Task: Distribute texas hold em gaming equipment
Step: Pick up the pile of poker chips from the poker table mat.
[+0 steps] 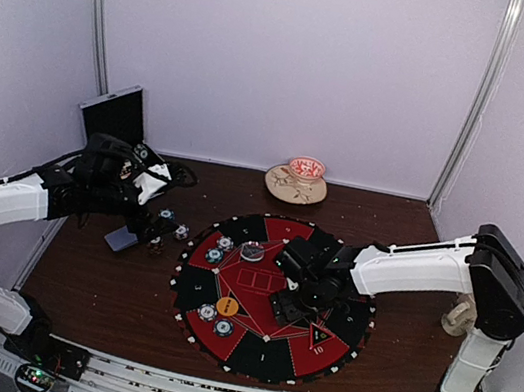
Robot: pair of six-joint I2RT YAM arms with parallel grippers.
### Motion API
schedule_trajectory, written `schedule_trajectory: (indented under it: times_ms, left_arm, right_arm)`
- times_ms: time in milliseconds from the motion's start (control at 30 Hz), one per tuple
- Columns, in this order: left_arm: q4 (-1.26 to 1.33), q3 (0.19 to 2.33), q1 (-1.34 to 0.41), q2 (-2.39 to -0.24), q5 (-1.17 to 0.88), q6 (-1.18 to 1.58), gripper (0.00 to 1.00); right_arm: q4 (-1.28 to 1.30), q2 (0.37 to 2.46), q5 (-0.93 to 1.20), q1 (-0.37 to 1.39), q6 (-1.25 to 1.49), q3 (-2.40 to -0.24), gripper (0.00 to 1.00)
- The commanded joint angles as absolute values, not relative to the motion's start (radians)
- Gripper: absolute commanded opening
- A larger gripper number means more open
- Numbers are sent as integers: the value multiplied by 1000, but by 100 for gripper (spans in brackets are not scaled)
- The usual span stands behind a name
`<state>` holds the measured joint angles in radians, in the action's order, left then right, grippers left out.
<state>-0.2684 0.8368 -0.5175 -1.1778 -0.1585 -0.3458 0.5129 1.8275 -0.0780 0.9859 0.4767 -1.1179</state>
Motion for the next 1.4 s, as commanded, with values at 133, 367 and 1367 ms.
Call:
schedule_trajectory:
  times_ms: [133,367,1367]
  left_arm:
    - [-201,819,-509,-1138,-157,-339,98]
    - [-198,816,-509,-1132,-156,-339,98]
    - [-196,811,-507,-1117,-140,-336,98]
  right_arm:
    - [471,1868,-50,958,475,-1097,75]
    - [482,1886,-40,959,472,-1106,58]
    - [507,1721,-181,897,503,-1102,24]
